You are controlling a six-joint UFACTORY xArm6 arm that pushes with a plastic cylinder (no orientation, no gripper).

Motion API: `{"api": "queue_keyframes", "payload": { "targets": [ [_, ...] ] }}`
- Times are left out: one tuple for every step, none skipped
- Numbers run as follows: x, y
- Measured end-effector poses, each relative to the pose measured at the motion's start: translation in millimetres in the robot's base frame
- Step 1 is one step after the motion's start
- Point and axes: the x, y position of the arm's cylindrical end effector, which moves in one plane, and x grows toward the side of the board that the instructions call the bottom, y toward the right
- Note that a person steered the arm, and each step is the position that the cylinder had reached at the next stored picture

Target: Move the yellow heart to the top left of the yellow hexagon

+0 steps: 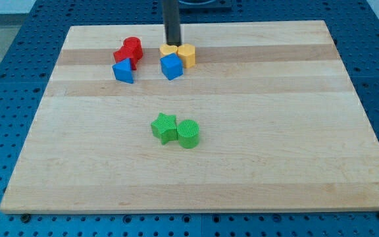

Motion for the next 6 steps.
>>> {"api": "queue_keyframes", "payload": {
  "targets": [
    [-1,-15],
    [-11,-66],
    [-1,-97],
    [27,-99],
    [30,-64],
    [29,-13]
  ]
}}
